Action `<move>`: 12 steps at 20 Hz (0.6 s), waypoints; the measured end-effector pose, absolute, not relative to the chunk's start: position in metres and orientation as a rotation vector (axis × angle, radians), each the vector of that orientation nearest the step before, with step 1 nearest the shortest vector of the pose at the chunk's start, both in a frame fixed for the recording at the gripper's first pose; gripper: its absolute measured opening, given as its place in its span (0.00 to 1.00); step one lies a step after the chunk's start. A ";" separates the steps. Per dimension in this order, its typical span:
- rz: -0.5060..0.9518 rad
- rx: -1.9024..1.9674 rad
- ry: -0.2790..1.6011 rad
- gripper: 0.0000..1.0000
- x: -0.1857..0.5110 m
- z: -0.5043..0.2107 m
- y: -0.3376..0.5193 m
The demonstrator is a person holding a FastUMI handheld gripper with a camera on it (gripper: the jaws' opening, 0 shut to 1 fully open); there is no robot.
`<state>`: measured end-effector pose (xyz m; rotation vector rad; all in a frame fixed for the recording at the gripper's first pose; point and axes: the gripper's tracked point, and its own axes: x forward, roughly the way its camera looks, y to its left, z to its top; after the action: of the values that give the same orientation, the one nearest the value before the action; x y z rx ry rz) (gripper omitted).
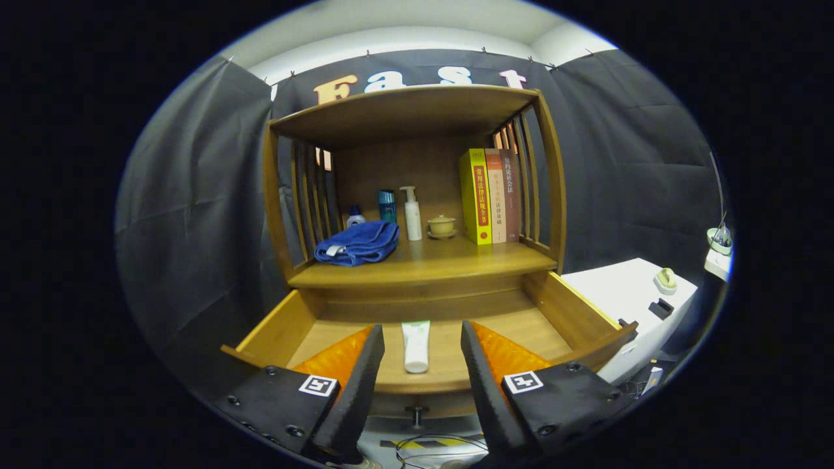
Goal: Pull open the drawer, take out the items inside it, and place them on the countertop above the cabinet.
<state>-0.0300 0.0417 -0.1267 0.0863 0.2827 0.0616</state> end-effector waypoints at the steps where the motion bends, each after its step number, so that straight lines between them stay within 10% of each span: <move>1: 0.060 0.080 0.293 0.81 -0.017 -0.123 0.041; 12: 0.187 0.079 0.685 1.00 0.096 -0.166 0.074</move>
<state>0.0957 0.0743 -0.1658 0.0789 0.6847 0.1866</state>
